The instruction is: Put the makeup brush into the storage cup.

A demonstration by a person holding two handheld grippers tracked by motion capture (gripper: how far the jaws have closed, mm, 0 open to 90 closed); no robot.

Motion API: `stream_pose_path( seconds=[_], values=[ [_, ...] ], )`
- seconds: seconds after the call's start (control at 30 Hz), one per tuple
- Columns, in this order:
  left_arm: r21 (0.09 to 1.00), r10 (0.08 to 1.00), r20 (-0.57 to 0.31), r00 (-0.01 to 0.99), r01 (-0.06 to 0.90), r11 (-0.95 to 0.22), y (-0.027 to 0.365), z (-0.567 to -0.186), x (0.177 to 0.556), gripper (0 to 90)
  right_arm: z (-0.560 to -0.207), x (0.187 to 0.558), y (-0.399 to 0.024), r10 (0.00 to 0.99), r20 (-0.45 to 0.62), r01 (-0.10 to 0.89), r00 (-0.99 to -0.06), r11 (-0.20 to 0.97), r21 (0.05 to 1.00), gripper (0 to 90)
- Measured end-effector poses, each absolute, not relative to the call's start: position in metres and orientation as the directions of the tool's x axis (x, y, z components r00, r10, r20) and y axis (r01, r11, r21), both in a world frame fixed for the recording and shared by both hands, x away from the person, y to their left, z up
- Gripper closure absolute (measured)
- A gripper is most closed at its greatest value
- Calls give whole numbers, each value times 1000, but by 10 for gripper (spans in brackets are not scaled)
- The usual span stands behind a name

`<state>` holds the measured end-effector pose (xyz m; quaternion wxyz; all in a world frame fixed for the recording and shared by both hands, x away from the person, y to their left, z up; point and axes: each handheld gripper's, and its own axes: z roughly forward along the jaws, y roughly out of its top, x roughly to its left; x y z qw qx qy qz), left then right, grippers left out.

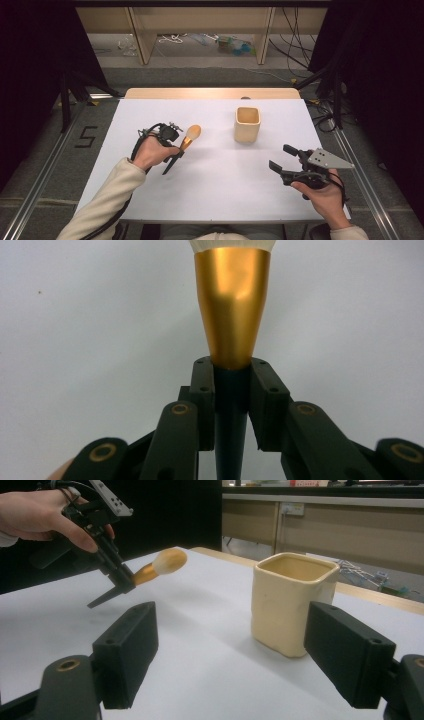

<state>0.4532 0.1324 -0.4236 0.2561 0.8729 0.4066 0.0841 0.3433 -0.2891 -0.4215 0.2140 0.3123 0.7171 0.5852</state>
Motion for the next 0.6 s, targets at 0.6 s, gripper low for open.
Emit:
stream_pose_path(
  seconds=[0.6],
  values=[
    [768, 724, -77, 685, 504, -396, 137, -418, 443, 746, -421, 343, -290, 691, 63, 209, -720, 130, 969, 227]
  ],
)
